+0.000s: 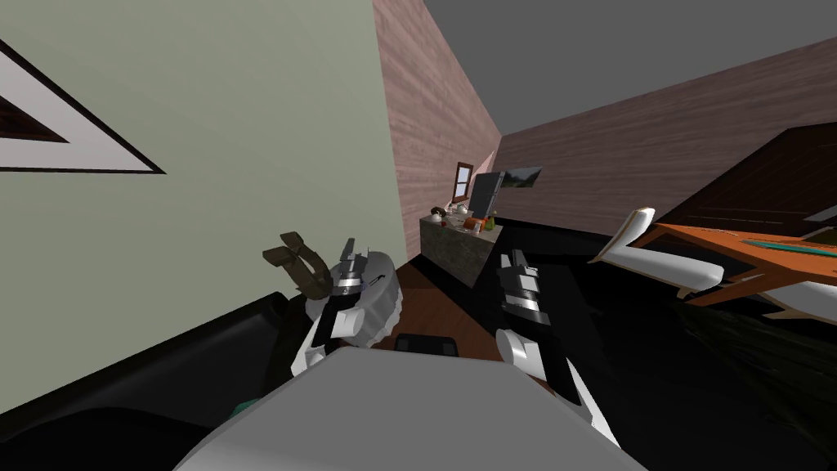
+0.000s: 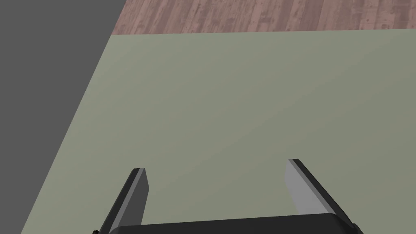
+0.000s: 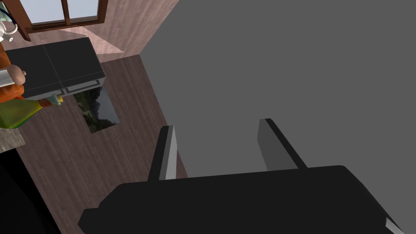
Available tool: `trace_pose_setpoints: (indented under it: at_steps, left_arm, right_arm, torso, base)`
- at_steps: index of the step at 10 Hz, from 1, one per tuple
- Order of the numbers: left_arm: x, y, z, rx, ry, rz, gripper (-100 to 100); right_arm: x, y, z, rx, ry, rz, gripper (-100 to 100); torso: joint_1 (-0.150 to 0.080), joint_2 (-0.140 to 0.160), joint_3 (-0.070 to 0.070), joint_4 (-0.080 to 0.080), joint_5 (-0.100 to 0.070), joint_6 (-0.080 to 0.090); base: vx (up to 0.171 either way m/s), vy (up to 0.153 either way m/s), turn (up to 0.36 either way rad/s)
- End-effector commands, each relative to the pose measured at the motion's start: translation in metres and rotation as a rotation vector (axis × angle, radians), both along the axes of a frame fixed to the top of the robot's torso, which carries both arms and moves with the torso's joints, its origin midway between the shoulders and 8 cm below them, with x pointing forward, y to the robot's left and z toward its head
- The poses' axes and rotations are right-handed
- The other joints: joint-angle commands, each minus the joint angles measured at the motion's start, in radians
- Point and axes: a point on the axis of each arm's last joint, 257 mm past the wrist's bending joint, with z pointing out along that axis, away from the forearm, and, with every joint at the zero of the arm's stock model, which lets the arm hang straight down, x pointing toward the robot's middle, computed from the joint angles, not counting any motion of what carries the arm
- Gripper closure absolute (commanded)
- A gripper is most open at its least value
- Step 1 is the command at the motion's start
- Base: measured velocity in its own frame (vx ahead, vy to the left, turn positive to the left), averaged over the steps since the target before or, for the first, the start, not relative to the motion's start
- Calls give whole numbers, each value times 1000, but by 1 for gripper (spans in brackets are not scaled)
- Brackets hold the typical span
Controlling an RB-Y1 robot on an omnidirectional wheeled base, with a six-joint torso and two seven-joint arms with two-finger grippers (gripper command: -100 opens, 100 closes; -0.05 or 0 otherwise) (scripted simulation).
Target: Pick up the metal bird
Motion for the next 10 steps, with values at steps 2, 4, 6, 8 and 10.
trace_pose_setpoints:
  at_steps: [2, 4, 6, 8, 10]
  left_arm:
    - [27, 15, -32, 6, 105, 0, -100]
    - [41, 24, -49, 2, 159, 6, -100]
    - [54, 35, -64, -3, 208, 12, -100]
    - [67, 46, -80, -12, 261, 21, -100]
    - [79, 59, -96, -23, 316, 32, -100]
  right_arm:
    - [0, 0, 0, 0, 0, 0, 0]
    - [0, 0, 0, 0, 0, 0, 0]
    - [0, 0, 0, 0, 0, 0, 0]
    - [0, 0, 0, 0, 0, 0, 0]
    - [0, 0, 0, 0, 0, 0, 0]
  torso:
    - [0, -1, -1, 0, 0, 0]
    - [2, -1, -1, 0, 0, 0]
    - [3, -1, 0, 0, 1, 0]
    - [3, -1, -1, 0, 0, 0]
    - [4, -1, -1, 0, 1, 0]
  base:
    - [22, -106, -15]
    - [6, -50, -9]
    - [9, -63, -17]
    - [16, -56, -11]
    - [15, -38, -16]
